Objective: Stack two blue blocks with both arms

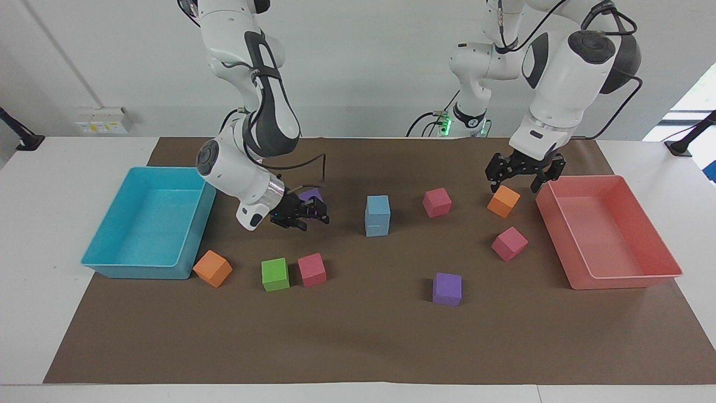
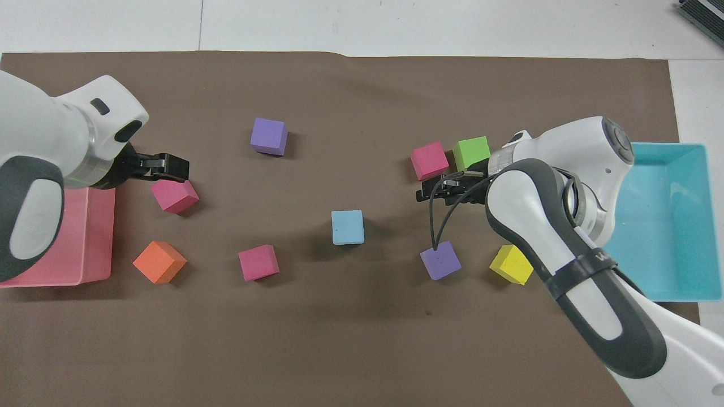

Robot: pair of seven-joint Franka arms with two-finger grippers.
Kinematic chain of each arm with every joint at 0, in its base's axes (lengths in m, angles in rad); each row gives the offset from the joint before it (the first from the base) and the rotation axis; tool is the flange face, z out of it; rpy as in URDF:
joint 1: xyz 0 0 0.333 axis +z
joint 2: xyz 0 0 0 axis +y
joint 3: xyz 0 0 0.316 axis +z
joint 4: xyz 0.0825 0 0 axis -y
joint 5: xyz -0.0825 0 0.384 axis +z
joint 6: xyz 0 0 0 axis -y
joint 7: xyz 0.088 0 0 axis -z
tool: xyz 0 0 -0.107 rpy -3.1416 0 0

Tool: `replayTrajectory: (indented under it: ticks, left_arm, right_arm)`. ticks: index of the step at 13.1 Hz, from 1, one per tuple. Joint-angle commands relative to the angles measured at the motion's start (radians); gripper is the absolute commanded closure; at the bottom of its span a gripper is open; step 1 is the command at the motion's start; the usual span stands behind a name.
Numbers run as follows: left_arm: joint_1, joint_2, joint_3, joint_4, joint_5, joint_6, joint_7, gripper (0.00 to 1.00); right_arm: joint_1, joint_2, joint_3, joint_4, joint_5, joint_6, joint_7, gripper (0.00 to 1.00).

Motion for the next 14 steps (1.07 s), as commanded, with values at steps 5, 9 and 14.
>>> replayTrajectory:
  ticks: [5,9,14]
  left_arm:
    - [0.100,-0.009,-0.005,0.130,-0.004,-0.216,0.134,0.00]
    - [0.100,-0.060,-0.005,0.124,-0.004,-0.270,0.128,0.00]
    - [0.107,-0.060,-0.002,0.124,-0.004,-0.268,0.128,0.00]
  right_arm:
    - [-0.035,-0.069,0.003,0.098,-0.474,-0.089,0.141,0.00]
    - [-0.073,-0.108,-0.011,0.124,-0.530,-0.149,0.141,0.00]
    - [-0.156,-0.172,-0.014,0.124,-0.531,-0.233,0.141,0.00]
